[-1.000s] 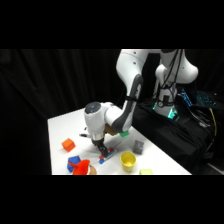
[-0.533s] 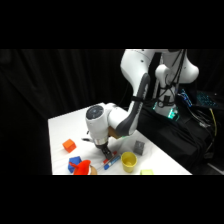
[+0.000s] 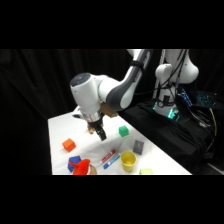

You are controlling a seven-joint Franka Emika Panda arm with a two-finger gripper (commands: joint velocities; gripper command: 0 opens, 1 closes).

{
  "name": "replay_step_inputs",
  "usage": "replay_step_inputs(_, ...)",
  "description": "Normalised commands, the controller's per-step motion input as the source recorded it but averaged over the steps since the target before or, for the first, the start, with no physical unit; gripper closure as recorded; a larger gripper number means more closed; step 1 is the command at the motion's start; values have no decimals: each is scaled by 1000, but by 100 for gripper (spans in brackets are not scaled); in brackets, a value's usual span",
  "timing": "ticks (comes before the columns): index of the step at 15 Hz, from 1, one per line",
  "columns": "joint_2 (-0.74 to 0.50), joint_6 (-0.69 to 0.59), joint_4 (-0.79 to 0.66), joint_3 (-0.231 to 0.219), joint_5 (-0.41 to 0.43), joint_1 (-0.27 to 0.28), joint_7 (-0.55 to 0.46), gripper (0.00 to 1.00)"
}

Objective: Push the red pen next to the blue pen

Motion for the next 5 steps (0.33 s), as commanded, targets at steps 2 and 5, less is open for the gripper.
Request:
replay_step_inputs(2,-396,-376,-72,101,-13,-139,-8,0)
replay_step_inputs(5,-386,-210,-138,131,26,-120,-12,0)
